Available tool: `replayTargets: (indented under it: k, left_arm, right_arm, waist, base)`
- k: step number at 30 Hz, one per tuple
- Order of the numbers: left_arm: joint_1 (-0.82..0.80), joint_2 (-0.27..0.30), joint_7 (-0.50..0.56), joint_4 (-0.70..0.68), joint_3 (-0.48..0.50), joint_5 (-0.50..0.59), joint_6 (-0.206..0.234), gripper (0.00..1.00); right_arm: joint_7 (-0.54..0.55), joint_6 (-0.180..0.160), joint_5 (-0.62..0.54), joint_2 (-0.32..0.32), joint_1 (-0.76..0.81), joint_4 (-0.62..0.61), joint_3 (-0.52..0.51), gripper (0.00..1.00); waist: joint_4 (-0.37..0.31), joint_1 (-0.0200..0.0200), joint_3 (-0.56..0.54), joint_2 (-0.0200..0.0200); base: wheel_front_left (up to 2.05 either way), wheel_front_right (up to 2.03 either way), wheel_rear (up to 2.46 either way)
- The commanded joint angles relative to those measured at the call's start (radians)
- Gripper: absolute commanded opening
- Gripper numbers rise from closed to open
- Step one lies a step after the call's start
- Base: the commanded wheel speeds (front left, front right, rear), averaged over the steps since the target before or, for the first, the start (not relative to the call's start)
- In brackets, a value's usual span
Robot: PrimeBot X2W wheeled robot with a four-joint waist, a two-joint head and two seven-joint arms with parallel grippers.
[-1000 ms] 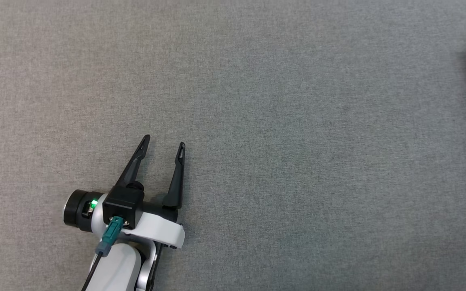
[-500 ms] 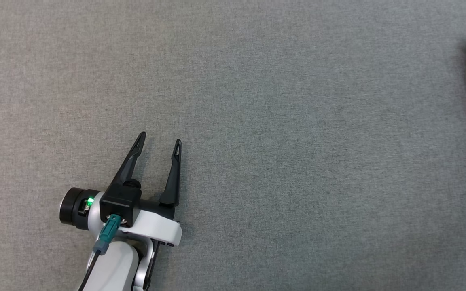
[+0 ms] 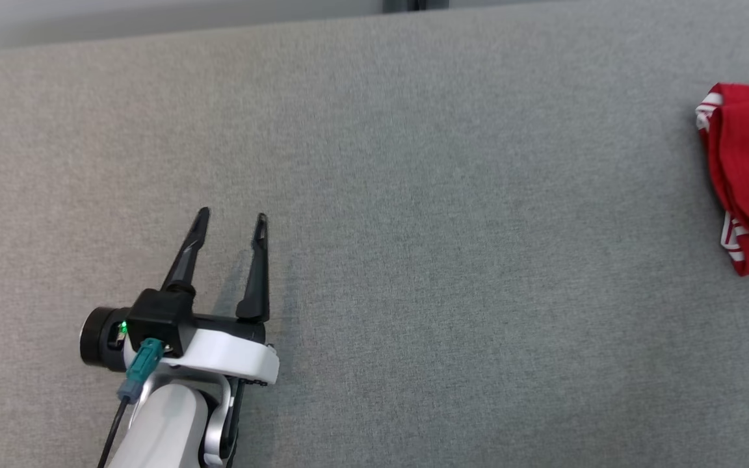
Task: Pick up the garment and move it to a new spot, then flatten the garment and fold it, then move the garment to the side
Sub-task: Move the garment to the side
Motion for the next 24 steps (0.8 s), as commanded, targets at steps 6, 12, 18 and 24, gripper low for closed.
replayTargets:
  k: [6,12,18,24]
  left_arm:
    - [0.038,-0.009,-0.004,0.037,0.041,-0.020,0.020,1.00]
    - [0.071,-0.014,-0.004,0.105,0.054,-0.016,0.035,1.00]
    - [0.097,-0.028,-0.004,0.145,0.059,-0.032,0.041,1.00]
    - [0.131,-0.035,-0.004,0.160,0.067,-0.028,0.052,1.00]
  right_arm:
    - [-0.026,0.000,0.105,0.088,0.052,-0.023,0.120,1.00]
    - [-0.026,0.000,0.251,0.171,0.192,-0.165,0.198,1.00]
    - [-0.027,0.000,0.316,0.234,0.387,-0.371,0.196,1.00]
    - [-0.027,0.000,0.285,0.304,0.571,-0.538,0.167,1.00]
  waist:
    - [-0.005,0.0000,-0.112,-0.0001]
    - [0.004,0.0000,-0.186,-0.0001]
    - [0.019,0.0000,-0.232,-0.0001]
    - [0.031,0.0000,-0.258,-0.0001]
  base:
    - [0.00,0.00,0.00]
    - [0.00,0.00,0.00]
    - [0.00,0.00,0.00]
    - [0.00,0.00,0.00]
